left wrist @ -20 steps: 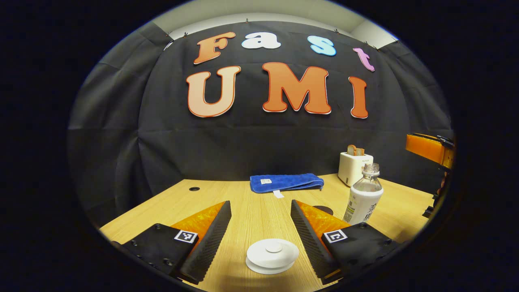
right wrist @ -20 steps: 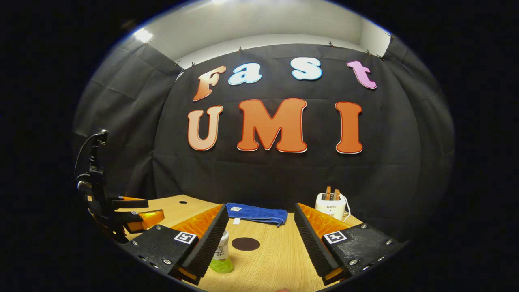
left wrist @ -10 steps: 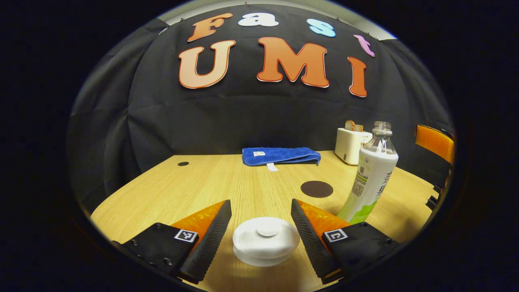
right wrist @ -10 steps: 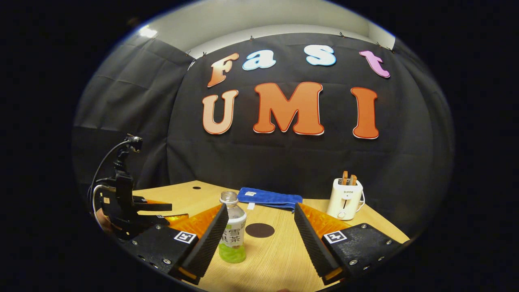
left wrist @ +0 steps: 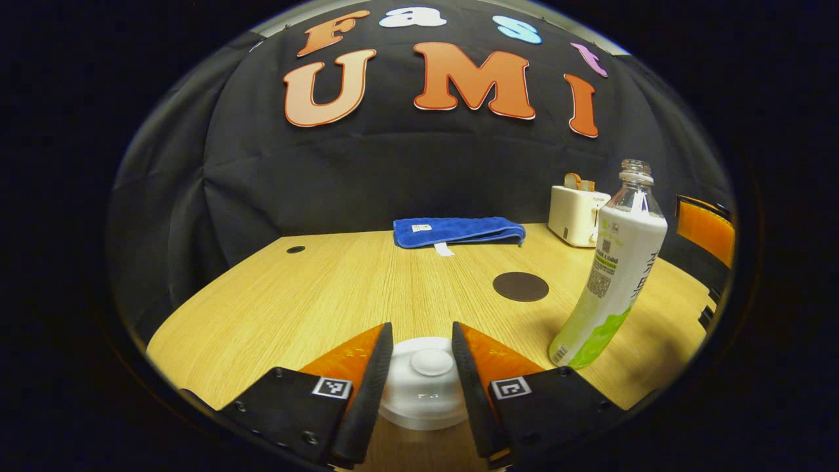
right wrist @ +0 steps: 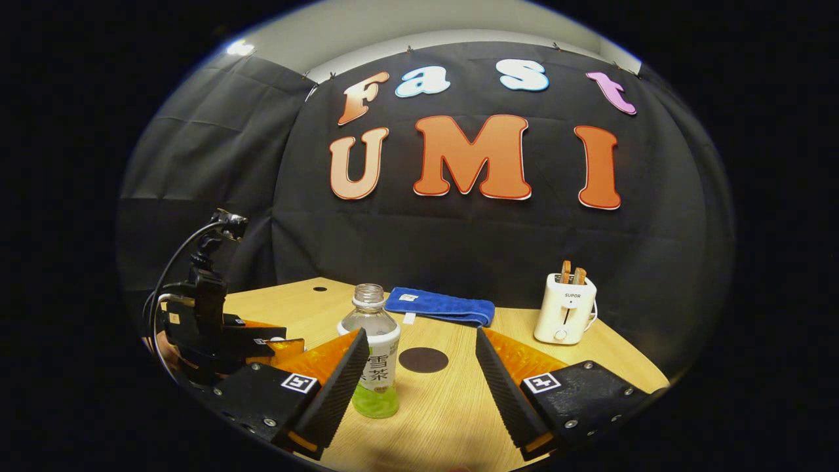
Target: Open the teacup lid with one hand, grasp the water bottle and pour water into the teacup with the other hand; after pouring, place the water bottle on the coaster and then close the teacup lid.
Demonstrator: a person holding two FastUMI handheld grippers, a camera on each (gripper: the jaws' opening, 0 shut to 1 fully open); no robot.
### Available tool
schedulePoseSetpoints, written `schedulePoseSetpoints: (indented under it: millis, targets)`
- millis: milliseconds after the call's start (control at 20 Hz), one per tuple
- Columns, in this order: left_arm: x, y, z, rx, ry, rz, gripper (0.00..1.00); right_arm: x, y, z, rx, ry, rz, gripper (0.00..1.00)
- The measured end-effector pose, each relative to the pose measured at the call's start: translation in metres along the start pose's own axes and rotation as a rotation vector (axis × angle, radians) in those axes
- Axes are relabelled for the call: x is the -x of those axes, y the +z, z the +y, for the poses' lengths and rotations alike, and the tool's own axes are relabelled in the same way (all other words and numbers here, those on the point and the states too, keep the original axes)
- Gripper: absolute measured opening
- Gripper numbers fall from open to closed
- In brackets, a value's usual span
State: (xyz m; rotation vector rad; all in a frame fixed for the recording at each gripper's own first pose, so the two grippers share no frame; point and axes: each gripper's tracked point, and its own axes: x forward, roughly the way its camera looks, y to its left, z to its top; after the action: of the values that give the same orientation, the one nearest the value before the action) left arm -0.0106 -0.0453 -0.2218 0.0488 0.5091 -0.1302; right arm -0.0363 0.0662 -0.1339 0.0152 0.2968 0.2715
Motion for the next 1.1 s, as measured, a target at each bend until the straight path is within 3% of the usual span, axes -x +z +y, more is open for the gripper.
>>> schedulePoseSetpoints:
  millis: [150,250,350,400,600,850,1100]
  targets:
    - [0.000,-0.001,-0.002,0.001,-0.001,0.008,0.36,-0.001,-0.006,0.001,0.003,0.004,0.008,0.98]
    - [-0.002,0.000,-0.002,0.006,-0.005,0.001,0.39,-0.002,-0.009,0.002,0.010,0.005,0.019,0.98]
    - [-0.004,0.001,-0.001,0.014,-0.007,-0.010,0.37,-0.004,-0.013,0.004,0.015,0.011,0.028,0.98]
    - [-0.002,0.001,-0.003,0.018,-0.012,-0.007,0.31,-0.005,-0.014,0.006,0.018,0.017,0.032,0.99]
    - [0.000,0.013,-0.004,0.009,-0.022,-0.055,0.29,-0.009,-0.023,0.016,0.033,0.048,0.057,0.98]
    - [0.012,0.036,0.009,-0.003,0.015,-0.132,0.29,-0.019,-0.040,0.037,0.038,0.107,0.101,0.98]
    - [0.021,0.046,0.032,0.014,0.066,-0.175,0.31,-0.034,-0.070,0.048,0.045,0.114,0.175,0.99]
